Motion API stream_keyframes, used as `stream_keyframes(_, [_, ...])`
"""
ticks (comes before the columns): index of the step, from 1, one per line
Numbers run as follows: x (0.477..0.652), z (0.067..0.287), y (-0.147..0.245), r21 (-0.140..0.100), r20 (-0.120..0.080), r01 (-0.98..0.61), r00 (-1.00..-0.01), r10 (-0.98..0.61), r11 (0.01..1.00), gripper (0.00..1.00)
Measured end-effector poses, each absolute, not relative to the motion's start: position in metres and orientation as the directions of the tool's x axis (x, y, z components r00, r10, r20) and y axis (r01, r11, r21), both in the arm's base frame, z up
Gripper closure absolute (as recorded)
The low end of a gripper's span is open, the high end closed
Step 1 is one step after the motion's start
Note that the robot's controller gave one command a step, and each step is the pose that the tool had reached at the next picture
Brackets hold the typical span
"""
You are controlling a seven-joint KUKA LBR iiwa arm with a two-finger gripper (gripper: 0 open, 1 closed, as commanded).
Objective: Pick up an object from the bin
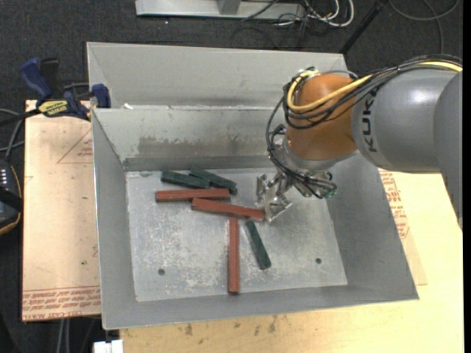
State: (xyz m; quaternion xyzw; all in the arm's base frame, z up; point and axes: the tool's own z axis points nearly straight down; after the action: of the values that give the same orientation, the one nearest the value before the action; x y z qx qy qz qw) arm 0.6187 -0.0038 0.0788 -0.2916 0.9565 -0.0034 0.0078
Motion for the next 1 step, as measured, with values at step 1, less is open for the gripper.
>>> stream_keyframes(1, [0.6187, 0.0788, -0.0038, -0.011, -0.013, -0.558, -0.830, -0.558, 0.830, 1.00])
